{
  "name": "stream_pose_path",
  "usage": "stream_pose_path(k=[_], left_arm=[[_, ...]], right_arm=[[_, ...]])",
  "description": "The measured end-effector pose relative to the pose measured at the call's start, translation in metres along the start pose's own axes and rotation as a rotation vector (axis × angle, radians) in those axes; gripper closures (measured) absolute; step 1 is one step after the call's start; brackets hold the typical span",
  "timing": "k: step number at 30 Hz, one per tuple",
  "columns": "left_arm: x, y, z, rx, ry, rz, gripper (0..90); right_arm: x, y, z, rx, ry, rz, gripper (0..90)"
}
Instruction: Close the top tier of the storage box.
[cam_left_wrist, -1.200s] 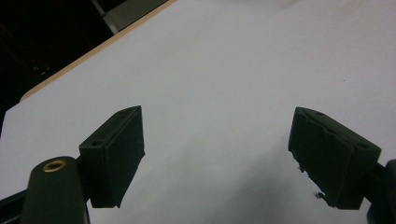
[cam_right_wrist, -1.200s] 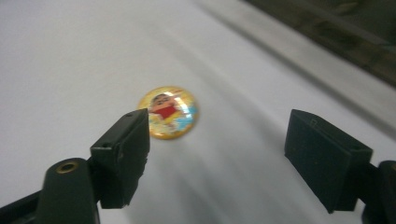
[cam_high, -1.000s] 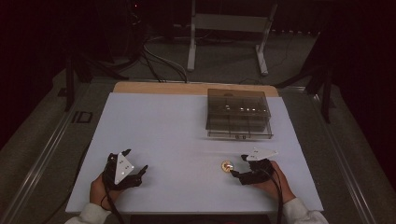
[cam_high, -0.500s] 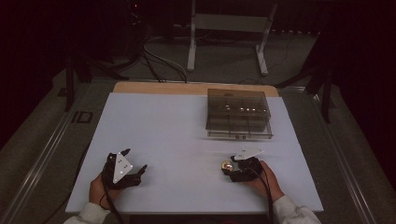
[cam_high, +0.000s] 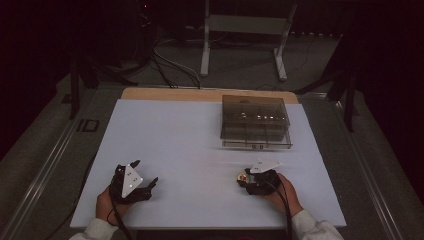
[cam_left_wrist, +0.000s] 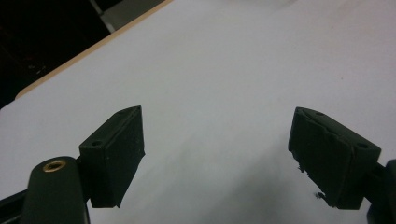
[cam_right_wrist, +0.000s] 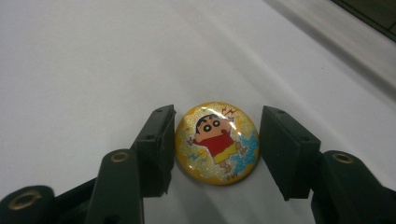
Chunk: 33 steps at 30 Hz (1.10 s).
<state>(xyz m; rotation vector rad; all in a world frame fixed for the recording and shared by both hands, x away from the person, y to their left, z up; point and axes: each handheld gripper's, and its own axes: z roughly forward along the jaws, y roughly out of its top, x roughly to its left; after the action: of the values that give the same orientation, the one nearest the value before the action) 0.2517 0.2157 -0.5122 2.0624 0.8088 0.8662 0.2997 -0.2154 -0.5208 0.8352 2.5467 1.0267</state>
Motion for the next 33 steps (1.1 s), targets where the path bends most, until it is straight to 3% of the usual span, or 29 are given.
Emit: stream_pose_path(k=[3,11,22,33], left_arm=[[0.001,0.000,0.000,-0.004,0.009,-0.009,19.9],[-0.001,0.003,0.001,0.000,0.005,0.019,20.0],[-0.001,0.002,-0.001,-0.002,0.011,0.014,19.9],[-0.001,0.001,-0.002,0.001,0.014,0.013,19.9]], right_arm=[[0.000,0.000,-0.002,-0.014,-0.008,-0.008,46.5],[-0.001,0.000,-0.014,-0.052,-0.047,-0.021,46.6],[-0.005,0.003,-0.034,-0.131,-0.100,-0.006,46.6],[-0.008,0.005,-0.045,-0.181,-0.117,0.005,46.6]])
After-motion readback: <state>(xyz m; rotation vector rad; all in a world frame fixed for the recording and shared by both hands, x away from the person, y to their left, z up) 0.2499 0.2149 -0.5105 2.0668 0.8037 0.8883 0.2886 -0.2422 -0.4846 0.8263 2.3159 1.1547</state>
